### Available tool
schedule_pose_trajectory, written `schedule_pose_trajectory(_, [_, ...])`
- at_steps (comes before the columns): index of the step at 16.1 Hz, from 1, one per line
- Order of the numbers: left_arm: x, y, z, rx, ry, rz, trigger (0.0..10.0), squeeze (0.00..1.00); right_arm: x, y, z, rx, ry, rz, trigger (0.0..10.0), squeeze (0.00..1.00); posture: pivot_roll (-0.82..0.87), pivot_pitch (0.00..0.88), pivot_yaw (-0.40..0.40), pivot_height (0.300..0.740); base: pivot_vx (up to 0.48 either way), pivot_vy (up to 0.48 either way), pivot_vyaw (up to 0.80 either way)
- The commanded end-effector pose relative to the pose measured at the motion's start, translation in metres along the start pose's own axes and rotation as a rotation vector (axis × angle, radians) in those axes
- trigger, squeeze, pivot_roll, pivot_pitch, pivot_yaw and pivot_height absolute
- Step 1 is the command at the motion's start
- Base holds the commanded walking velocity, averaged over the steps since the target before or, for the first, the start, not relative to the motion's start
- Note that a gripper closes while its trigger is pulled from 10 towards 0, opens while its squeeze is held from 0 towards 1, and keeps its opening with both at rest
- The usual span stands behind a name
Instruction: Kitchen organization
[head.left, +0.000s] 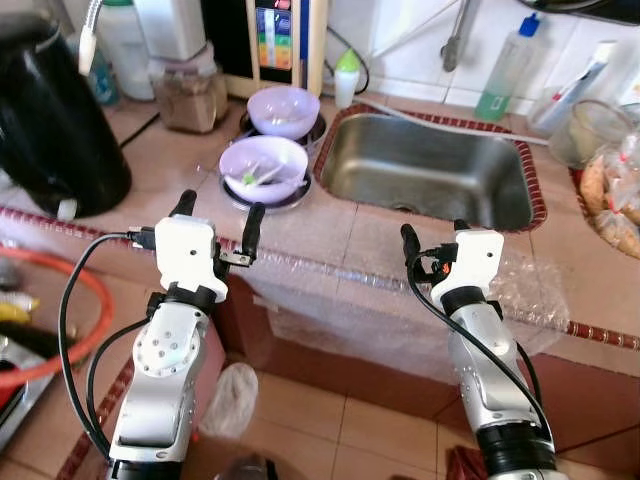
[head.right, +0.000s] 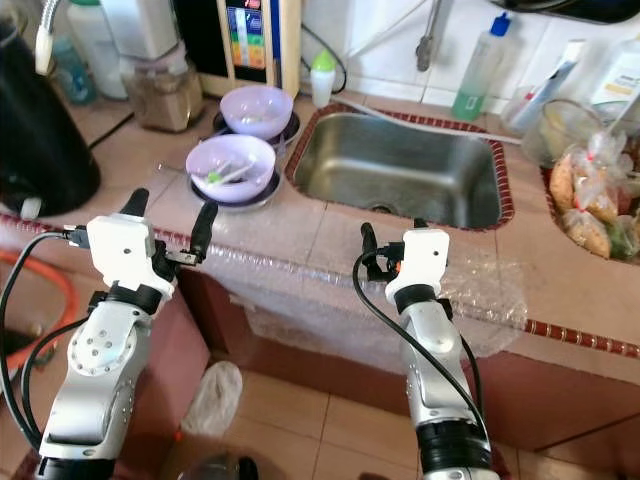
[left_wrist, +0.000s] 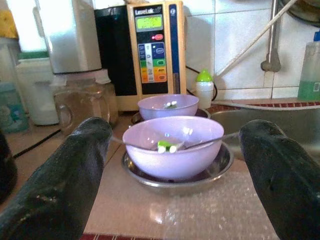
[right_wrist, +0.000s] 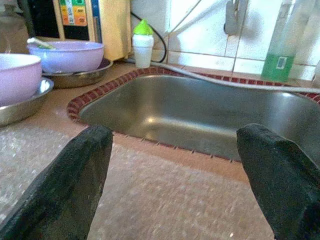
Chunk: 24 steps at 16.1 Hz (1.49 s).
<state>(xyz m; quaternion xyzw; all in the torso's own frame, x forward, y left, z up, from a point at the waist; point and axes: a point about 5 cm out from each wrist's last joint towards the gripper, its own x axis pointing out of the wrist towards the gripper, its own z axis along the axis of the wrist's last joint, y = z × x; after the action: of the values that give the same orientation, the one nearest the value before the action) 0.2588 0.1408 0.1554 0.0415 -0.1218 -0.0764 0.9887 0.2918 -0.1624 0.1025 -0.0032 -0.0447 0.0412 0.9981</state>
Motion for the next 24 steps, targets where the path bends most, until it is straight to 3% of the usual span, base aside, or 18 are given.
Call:
schedule_pose_trajectory(1, [0.003, -0.003, 0.009, 0.01, -0.034, -0.025, 10.0, 0.0, 0.004, -0.002, 0.01, -0.012, -0.034, -0.005, 10.0, 0.0, 0.04, 0.0, 0.013, 0.74, 0.394, 0.0, 0.0])
schedule_pose_trajectory(10, [0.002, -0.004, 0.011, 0.017, -0.034, -0.019, 10.0, 0.0, 0.008, -0.003, 0.016, -0.045, -0.058, 0.022, 10.0, 0.0, 0.04, 0.0, -0.001, 0.74, 0.351, 0.0, 0.0])
schedule_pose_trajectory(19, [-0.006, 0.005, 0.011, 0.037, -0.036, 0.052, 10.0, 0.0, 0.009, 0.003, 0.015, -0.069, -0.062, 0.062, 10.0, 0.0, 0.05, 0.0, -0.01, 0.74, 0.0, 0.0, 0.39])
schedule_pose_trajectory(24, [-0.005, 0.003, 0.009, 0.02, -0.025, 0.016, 10.0, 0.0, 0.01, 0.005, 0.013, -0.052, -0.054, 0.051, 10.0, 0.0, 0.05, 0.0, 0.003, 0.74, 0.0, 0.0, 0.24])
